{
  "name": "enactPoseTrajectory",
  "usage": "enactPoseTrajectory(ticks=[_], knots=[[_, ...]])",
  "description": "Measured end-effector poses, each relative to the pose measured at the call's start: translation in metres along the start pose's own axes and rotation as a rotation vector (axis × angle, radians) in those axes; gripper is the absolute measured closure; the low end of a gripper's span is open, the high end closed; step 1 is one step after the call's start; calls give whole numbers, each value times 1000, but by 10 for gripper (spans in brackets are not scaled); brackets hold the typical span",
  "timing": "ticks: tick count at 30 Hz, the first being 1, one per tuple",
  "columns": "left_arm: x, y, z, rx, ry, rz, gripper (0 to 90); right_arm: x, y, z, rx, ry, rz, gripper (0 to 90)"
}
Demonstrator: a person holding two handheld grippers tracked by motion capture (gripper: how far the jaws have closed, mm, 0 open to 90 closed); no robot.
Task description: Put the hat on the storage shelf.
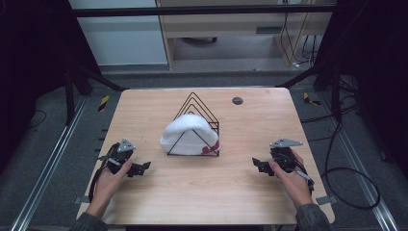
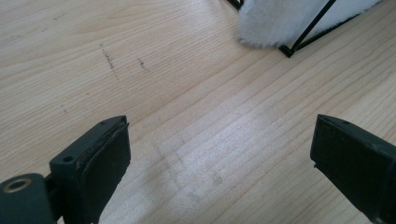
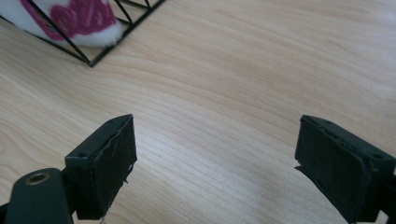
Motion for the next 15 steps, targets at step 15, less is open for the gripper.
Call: enactPoseTrajectory(ticks=[15], knots=[[3, 12, -21, 47, 28, 24, 39, -13, 3, -35, 3, 64, -56, 137]])
Point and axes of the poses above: each handheld gripper's, and its own axes: z roughly backward along the jaws, y roughly out of its underside, x roughly to its left, the point moved 9 cm from there along -z, roughly forward along the jaws, and after that the axes turned 1 degree about -y, right-handed, at the moved point
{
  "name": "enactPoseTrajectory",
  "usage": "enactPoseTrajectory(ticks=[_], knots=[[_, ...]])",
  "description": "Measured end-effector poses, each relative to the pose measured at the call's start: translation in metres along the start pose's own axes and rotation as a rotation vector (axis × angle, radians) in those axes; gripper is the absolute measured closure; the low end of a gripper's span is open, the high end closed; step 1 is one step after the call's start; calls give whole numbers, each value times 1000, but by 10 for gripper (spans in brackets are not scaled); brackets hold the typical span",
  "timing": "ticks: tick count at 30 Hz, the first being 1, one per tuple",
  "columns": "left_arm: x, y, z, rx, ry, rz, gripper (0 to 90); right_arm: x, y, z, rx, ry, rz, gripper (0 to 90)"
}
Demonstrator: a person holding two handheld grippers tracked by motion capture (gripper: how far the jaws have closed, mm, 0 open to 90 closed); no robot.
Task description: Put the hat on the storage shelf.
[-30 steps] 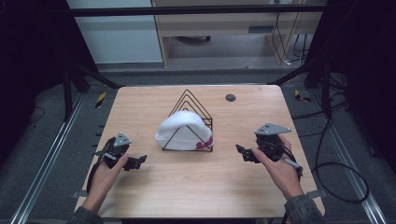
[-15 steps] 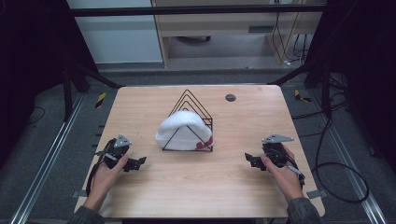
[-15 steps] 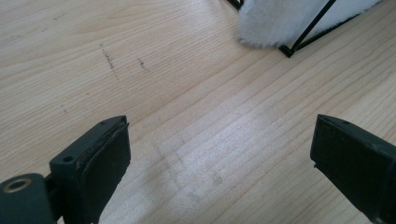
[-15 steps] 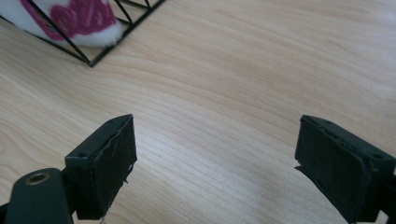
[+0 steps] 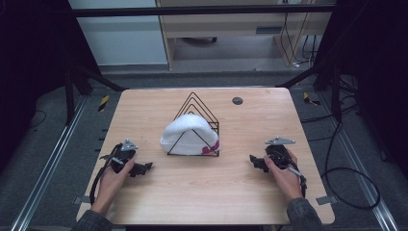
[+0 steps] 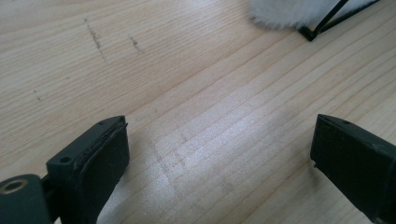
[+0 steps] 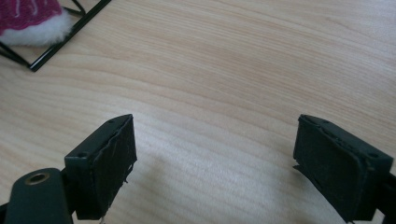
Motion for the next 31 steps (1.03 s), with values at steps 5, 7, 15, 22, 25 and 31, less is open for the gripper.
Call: enactPoseTrajectory(ticks=[5, 7, 15, 22, 25, 31], knots=[[2, -1, -2, -13, -10, 2, 22, -4, -3, -7, -18, 33, -27, 140], [2, -1, -4, -24, -11, 0, 8, -4, -4, -9, -28, 31, -42, 141], [4, -2, -7, -70, -15, 2, 0, -4, -4, -15, -26, 65, -28, 135], [3, -3, -7, -75, -15, 8, 0, 0, 0, -15, 2, 107, 2, 105], [3, -3, -7, -73, -15, 5, 0, 0, 3, -11, -2, 127, -10, 107], [3, -3, -7, -74, -24, 17, 0, -2, 7, -6, -3, 155, -41, 93]])
Point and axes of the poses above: each handheld gripper's, and its own axes: z roughly backward along the jaws, y roughly out of its underside, x roughly to its left, the point moved 9 cm from there along -z, roughly forward along the jaws, and after that the axes turned 1 degree about -y, right-handed, at the moved point
